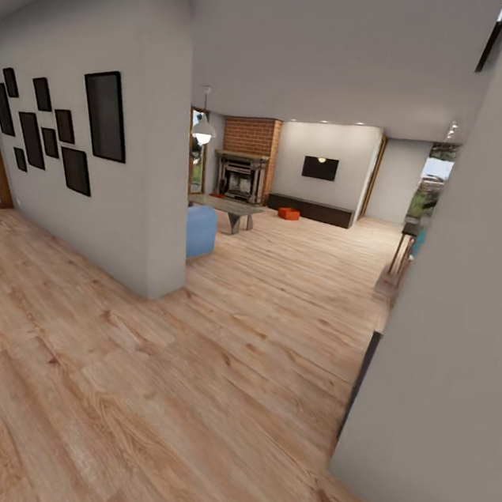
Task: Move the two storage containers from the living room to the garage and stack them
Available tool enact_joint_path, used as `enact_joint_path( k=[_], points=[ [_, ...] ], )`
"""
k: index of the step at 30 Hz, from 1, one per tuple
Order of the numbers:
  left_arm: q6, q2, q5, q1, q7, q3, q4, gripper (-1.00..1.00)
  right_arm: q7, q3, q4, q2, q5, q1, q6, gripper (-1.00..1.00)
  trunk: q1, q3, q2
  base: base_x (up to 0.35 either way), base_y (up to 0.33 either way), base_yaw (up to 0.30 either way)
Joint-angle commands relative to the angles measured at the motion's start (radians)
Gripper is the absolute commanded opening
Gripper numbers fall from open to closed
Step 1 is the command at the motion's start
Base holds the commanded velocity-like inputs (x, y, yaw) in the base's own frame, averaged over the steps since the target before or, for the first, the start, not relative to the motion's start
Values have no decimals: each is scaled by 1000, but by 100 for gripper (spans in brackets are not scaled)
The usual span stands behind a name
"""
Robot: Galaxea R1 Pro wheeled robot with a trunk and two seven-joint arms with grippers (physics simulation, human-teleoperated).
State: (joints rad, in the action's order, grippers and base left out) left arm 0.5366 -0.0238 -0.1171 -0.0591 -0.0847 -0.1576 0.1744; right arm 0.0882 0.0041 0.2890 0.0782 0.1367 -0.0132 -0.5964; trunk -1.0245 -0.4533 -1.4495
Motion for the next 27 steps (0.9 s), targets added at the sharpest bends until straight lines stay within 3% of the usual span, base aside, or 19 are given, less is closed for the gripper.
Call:
enact_joint_path(
  k=[1, 27],
  points=[
    [2, 0, -10, -1, -9, -2, -1, 100, 10, 0, -1, 0, 11, -1, -2, 100, -1, -1, 0, 295, 98, 0],
    [2, 1, -10, -1, -10, -2, 3, 100, 7, 0, -1, 0, 11, -1, -2, 100, -1, -1, 0, 307, 38, 0]
  ],
)
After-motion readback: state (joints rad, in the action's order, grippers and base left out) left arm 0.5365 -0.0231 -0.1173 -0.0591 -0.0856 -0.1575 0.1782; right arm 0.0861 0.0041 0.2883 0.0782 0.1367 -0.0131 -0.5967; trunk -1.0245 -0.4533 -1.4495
